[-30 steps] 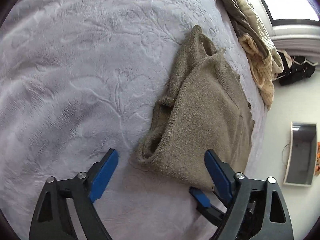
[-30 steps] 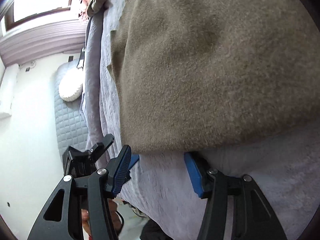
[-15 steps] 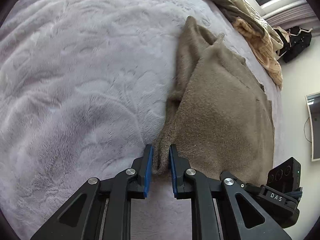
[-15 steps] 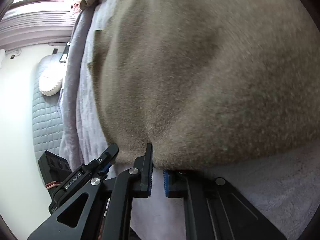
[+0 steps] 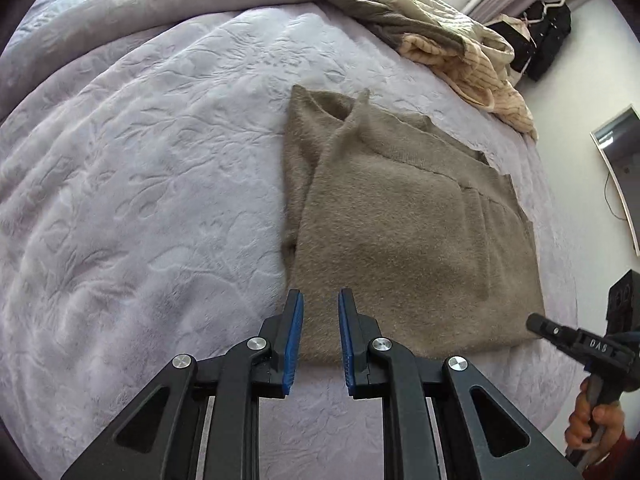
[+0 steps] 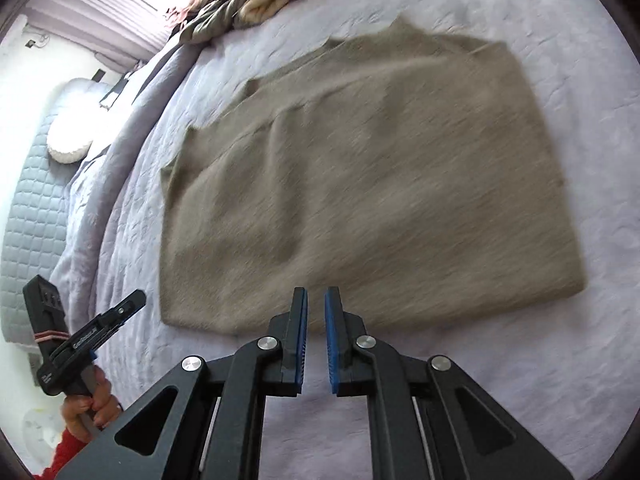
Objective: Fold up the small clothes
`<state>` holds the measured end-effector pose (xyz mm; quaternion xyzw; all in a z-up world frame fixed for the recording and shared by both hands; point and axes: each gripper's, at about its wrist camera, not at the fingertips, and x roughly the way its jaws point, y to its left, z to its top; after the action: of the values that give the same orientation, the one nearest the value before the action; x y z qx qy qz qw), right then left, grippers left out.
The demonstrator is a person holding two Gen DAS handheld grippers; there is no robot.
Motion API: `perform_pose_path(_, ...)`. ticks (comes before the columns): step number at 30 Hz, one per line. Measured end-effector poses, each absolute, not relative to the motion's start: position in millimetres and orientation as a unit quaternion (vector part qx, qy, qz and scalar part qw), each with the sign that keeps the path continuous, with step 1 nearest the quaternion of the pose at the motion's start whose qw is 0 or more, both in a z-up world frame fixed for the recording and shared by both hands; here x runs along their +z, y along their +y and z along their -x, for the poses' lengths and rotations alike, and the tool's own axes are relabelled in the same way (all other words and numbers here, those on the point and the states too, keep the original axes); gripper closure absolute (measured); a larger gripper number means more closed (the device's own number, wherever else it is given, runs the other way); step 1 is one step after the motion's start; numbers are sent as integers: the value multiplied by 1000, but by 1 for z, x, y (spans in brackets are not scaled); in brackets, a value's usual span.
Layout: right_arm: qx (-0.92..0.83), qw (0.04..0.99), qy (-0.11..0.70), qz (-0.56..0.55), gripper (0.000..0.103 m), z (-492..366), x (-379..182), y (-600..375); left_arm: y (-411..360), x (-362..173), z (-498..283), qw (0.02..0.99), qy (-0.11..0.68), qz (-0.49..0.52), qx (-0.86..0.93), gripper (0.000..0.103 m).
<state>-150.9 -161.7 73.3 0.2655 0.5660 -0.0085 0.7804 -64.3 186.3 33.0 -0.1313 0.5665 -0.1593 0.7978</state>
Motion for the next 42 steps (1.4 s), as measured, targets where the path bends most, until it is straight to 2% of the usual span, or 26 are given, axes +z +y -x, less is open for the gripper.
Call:
perform_pose_path(4, -73, 787, 568, -229, 93, 158, 75, -205, 169, 10, 61, 784, 592, 100, -158, 85)
perform_pose_path(7, -131, 766, 605, -173, 94, 175, 49, -241, 168, -5, 64, 779, 600, 92, -155, 85)
perform_pose_path(9, -135, 755, 612, -193, 99, 194, 25, -262, 169, -3, 66, 780, 599, 89, -156, 85)
perform_pose_path(12, -127, 764, 585, -241, 99, 213, 26, -276, 168, 0, 67, 779, 604, 74, -152, 85)
perform_pose_path(17, -137, 759, 598, -220, 98, 213, 35, -269, 155, 4, 66, 780, 609, 49, -134, 85)
perform_pose_path(19, -137, 756, 600, -222, 93, 214, 41, -263, 152, 6, 68, 782, 609, 40, -127, 85)
perform_pose_path(34, -75, 755, 609, -229, 91, 221, 54, -202, 136, 9, 73, 782, 614, 20, -109, 84)
perform_pose_path(35, -71, 755, 610, -229, 91, 219, 54, -199, 135, 10, 72, 782, 614, 21, -108, 79)
perform_pose_path(36, -68, 755, 611, -229, 90, 220, 55, -196, 135, 10, 73, 781, 614, 26, -113, 51)
perform_pose_path(37, -64, 755, 611, -229, 88, 220, 55, -194, 134, 12, 72, 780, 612, 38, -126, 39)
perform_pose_path(38, -61, 754, 612, -229, 87, 219, 54, -191, 133, 16, 73, 782, 608, 40, -129, 16)
perform_pose_path(39, -58, 754, 613, -229, 83, 218, 54, -188, 131, 20, 75, 790, 601, 27, -120, 7)
perform_pose_path(42, -52, 753, 615, -230, 70, 216, 52, -180, 125, 28, 77, 800, 587, 3, -121, 7)
